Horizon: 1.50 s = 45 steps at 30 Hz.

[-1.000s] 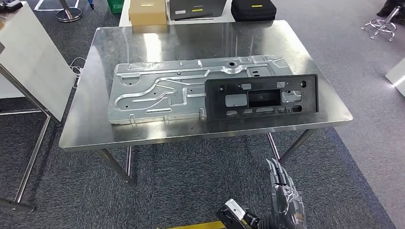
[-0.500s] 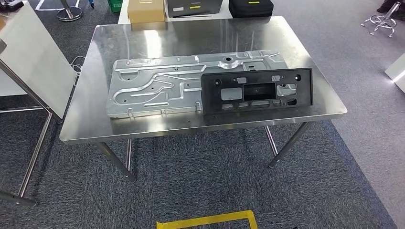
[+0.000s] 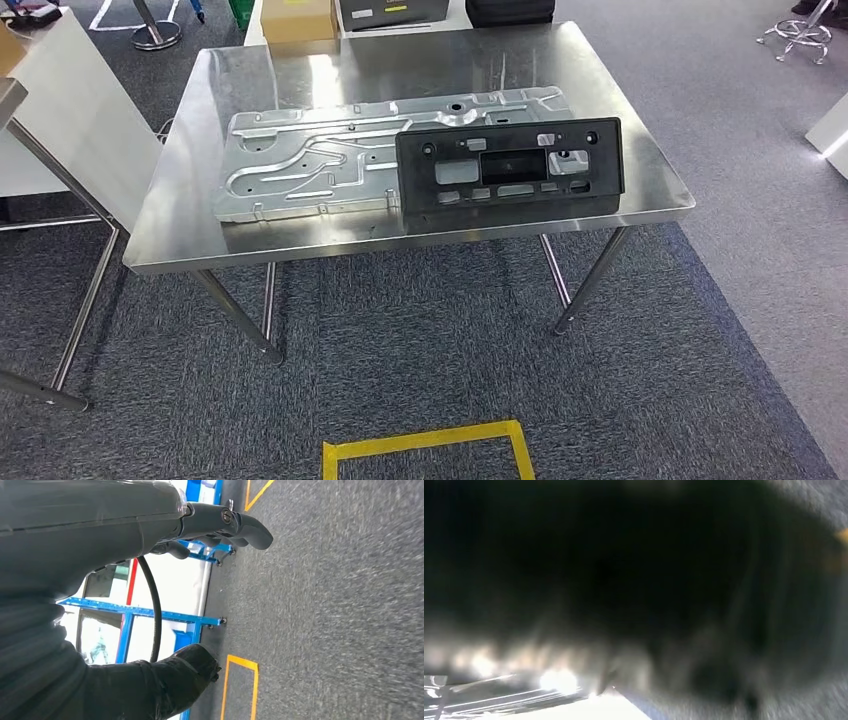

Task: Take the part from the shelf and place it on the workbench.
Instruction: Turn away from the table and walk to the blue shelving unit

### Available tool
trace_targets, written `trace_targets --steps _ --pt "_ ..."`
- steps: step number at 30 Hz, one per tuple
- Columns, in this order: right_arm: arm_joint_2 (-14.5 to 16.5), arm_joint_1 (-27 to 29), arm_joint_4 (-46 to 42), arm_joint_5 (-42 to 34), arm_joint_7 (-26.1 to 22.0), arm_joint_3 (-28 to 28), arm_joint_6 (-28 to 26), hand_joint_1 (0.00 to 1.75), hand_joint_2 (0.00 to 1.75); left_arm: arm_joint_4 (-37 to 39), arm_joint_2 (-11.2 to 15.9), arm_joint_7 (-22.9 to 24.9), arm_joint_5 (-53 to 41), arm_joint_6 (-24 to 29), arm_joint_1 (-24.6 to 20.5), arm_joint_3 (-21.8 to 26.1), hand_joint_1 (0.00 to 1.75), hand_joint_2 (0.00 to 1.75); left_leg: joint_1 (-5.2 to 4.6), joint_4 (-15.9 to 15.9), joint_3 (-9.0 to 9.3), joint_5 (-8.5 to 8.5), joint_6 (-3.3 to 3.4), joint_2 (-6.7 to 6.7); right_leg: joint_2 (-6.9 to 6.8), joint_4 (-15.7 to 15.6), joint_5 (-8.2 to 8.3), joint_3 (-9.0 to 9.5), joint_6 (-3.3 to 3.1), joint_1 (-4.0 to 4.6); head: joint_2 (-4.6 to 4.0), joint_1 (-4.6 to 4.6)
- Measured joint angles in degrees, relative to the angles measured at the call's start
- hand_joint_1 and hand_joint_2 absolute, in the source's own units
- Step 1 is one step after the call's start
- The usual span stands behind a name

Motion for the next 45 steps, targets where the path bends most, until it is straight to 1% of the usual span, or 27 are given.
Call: trace_targets --steps 2,3,5,7,10,11,12,14,16,18,19,21,23,26,27,29,31,33,34,36,37,38,40,42,43,44,45 --pt "0.08 -0.22 0.98 -0.03 -0.44 -0.21 0.43 0.00 0.00 0.22 0.07 -0.23 -0.01 0.06 -0.15 0.00 0.00 1.75 -0.34 -8.28 5.95 0.46 0.63 -0.15 0.00 0.58 0.59 -0.77 0.47 0.11 0.01 0.02" --pt "0.11 -0.31 1.28 -0.03 -0.66 -0.24 0.53 0.00 0.00 0.35 0.09 -0.31 -0.02 0.09 -0.21 0.00 0.00 1.75 -0.56 -10.59 7.39 0.26 0.85 -0.21 -0.02 0.71 0.87 -0.85 0.80 0.05 0.01 0.02" --pt "0.15 -0.43 1.71 -0.03 -1.19 -0.27 0.63 0.00 0.87 0.63 0.12 -0.40 -0.02 0.13 -0.27 -0.01 0.00 1.75 -0.80 -11.72 7.46 0.57 1.24 -0.20 -0.10 0.67 1.53 -0.94 1.57 -0.14 0.01 0.01" --pt "0.11 -0.48 1.94 -0.04 -1.72 -0.34 1.01 0.00 1.75 0.87 0.14 -0.43 -0.02 0.16 -0.41 -0.01 0.00 1.75 -0.64 -12.37 6.86 1.55 2.05 -0.06 0.00 1.60 0.48 -1.44 2.15 -0.29 0.01 0.00" --pt "0.07 -0.47 2.12 -0.02 -2.27 -0.47 1.55 0.00 1.75 1.16 0.17 -0.55 -0.02 0.20 -0.50 0.01 0.00 1.75 -0.56 -12.63 4.91 3.27 3.08 -0.09 0.24 9.62 -6.81 -4.10 2.70 -0.46 0.00 0.03" --pt "0.05 -0.47 2.19 -0.01 -2.34 -0.48 1.59 0.00 1.75 1.26 0.19 -0.57 -0.02 0.20 -0.46 0.02 0.00 1.75 -0.61 -12.54 4.13 3.82 3.09 -0.23 0.26 13.09 -8.76 -4.97 2.87 -0.52 0.00 0.02" --pt "0.03 -0.48 2.24 -0.01 -2.37 -0.48 1.59 0.00 1.75 1.35 0.20 -0.58 -0.02 0.20 -0.42 0.03 0.00 1.75 -0.65 -12.40 3.36 4.37 3.02 -0.43 0.27 15.39 -9.45 -5.20 3.00 -0.55 0.01 0.01" --pt "0.02 -0.47 2.30 -0.01 -2.39 -0.48 1.60 0.00 1.75 1.47 0.22 -0.58 -0.02 0.21 -0.40 0.04 0.00 1.75 -0.65 -11.89 1.69 5.43 2.70 -1.18 0.41 13.95 -7.24 -2.64 3.03 -0.64 0.01 0.01" --pt "0.01 -0.45 2.31 -0.14 -2.52 -0.48 1.91 0.00 1.75 1.64 0.23 -0.59 -0.02 0.24 -0.51 0.04 0.00 1.75 -0.67 -11.14 0.11 6.27 2.24 -2.17 1.87 6.04 -4.69 3.02 2.69 -0.75 0.01 0.01" --pt "-0.02 -0.29 2.31 -1.03 -2.78 -0.48 2.76 0.00 1.75 1.82 0.24 -0.63 -0.02 0.32 -0.67 0.05 0.00 1.75 -0.72 -10.61 -0.83 7.05 1.59 -3.03 3.55 0.09 -4.55 6.63 2.22 -0.68 0.01 -0.01" --pt "-0.03 -0.19 2.31 -1.71 -2.87 -0.47 3.30 0.00 1.75 1.90 0.25 -0.66 -0.02 0.36 -0.71 0.06 0.00 1.75 -0.72 -10.55 -1.10 7.51 1.23 -3.43 3.86 -0.96 -4.86 7.04 1.99 -0.54 0.02 -0.02" --pt "-0.02 -0.09 2.31 -2.83 -2.95 -0.42 4.17 0.00 1.75 2.07 0.30 -0.69 -0.01 0.42 -0.57 0.06 0.00 1.75 -0.68 -10.47 -1.52 8.19 0.52 -4.15 2.73 -1.27 -4.17 6.40 1.40 -0.52 0.01 0.01" --pt "0.01 -0.06 2.30 -3.25 -2.96 -0.31 4.53 0.00 1.75 2.23 0.40 -0.69 -0.02 0.45 -0.48 0.06 0.00 1.75 -0.63 -8.36 -2.73 5.89 0.14 -3.21 1.36 -1.59 -3.14 5.44 0.49 -0.66 0.00 -0.02" --pt "0.03 0.31 2.28 -3.38 -2.96 -0.24 4.58 0.00 1.75 2.38 0.52 -0.72 -0.02 0.49 -0.60 0.07 0.00 1.75 -0.25 1.72 -5.71 -2.02 -0.50 -1.08 -1.02 -1.61 -1.75 3.57 -0.24 -0.44 0.00 -0.07" --pt "0.04 0.40 2.28 -3.39 -2.96 -0.24 4.58 0.00 1.75 2.43 0.55 -0.73 -0.02 0.50 -0.58 0.08 0.00 1.75 -0.10 4.69 -6.12 -3.04 -0.76 -0.84 -1.83 -1.50 -1.33 2.88 -0.19 -0.36 0.00 -0.06" --pt "0.03 0.40 2.28 -3.39 -2.97 -0.23 4.58 0.00 1.75 2.54 0.59 -0.73 -0.02 0.51 -0.56 0.08 0.00 1.75 0.19 5.16 -4.24 -1.31 -1.11 -0.41 -3.35 -1.11 -0.63 1.49 0.12 -0.31 0.00 -0.07" --pt "0.03 0.38 2.28 -3.39 -2.99 -0.21 4.58 0.00 1.75 2.61 0.60 -0.74 -0.02 0.51 -0.60 0.08 0.00 1.75 0.33 -2.03 1.59 1.11 -1.18 1.08 -4.68 -0.57 -0.15 0.48 0.55 -0.33 0.01 -0.08" --pt "0.08 0.42 2.28 -3.40 -3.02 -0.18 4.58 0.00 1.75 2.65 0.60 -0.79 -0.02 0.55 -0.68 0.08 0.00 1.75 -0.10 -9.83 6.73 1.07 -0.65 2.85 -5.87 -0.08 0.30 0.11 1.15 -0.32 0.01 -0.02" --pt "0.10 0.42 2.28 -3.41 -3.03 -0.16 4.60 0.00 1.75 2.67 0.60 -0.81 -0.02 0.59 -0.67 0.08 0.00 1.75 -0.41 -11.73 7.69 0.67 -0.26 3.26 -6.39 0.01 0.55 0.11 1.49 -0.36 0.02 -0.02" --pt "0.13 0.36 2.28 -3.46 -3.08 -0.02 4.66 0.00 1.75 2.76 0.61 -0.82 -0.02 0.67 -0.55 0.08 0.00 1.75 -0.67 -12.58 7.38 1.16 0.78 2.67 -7.16 -0.05 1.03 0.12 2.25 -0.54 0.01 -0.02" --pt "0.11 0.36 2.26 -3.50 -3.11 0.10 4.71 0.00 1.75 2.79 0.62 -0.81 -0.02 0.71 -0.54 0.09 0.00 1.75 -0.63 -12.94 7.12 1.60 1.28 2.29 -6.39 0.26 0.60 -0.04 2.62 -0.69 0.01 -0.02" --pt "0.10 0.43 2.22 -3.55 -3.14 0.22 4.77 0.00 1.75 2.81 0.63 -0.80 -0.02 0.74 -0.57 0.10 0.00 1.75 -0.53 -13.23 6.77 2.15 1.87 1.91 -4.94 1.39 -0.67 -0.48 2.92 -0.82 0.01 -0.01" --pt "0.07 0.79 2.10 -3.69 -3.19 0.34 5.09 0.00 1.75 2.82 0.66 -0.80 -0.02 0.81 -0.74 0.12 0.00 1.75 -0.49 -13.31 5.70 3.14 2.75 1.10 -1.24 7.17 -5.46 -2.43 3.27 -0.99 0.01 0.00" --pt "0.06 1.21 1.95 -3.84 -3.28 0.49 5.49 0.00 1.75 2.84 0.68 -0.80 -0.02 0.85 -0.82 0.13 0.00 1.75 -0.64 -12.91 4.44 3.90 3.07 -0.03 0.14 14.11 -9.31 -4.44 3.31 -0.98 0.00 0.00" --pt "0.06 1.36 1.86 -3.91 -3.33 0.66 5.62 0.00 1.75 2.86 0.69 -0.80 -0.02 0.86 -0.81 0.13 0.00 1.75 -0.70 -12.66 3.81 4.27 3.00 -0.75 0.28 15.40 -9.57 -4.39 3.29 -0.98 0.00 0.00" --pt "0.06 1.46 1.77 -3.99 -3.36 0.87 5.72 0.00 1.75 2.89 0.69 -0.80 -0.02 0.86 -0.79 0.13 0.00 1.75 -0.72 -12.39 3.24 4.60 2.86 -1.47 0.36 14.51 -8.72 -3.32 3.22 -0.98 0.00 -0.01" --pt "0.06 1.54 1.62 -4.10 -3.39 1.11 5.85 0.00 1.75 2.93 0.69 -0.80 -0.02 0.87 -0.79 0.13 0.00 1.75 -0.71 -12.07 2.68 4.89 2.68 -2.22 0.65 11.42 -7.06 -1.18 3.11 -1.01 0.00 -0.01"
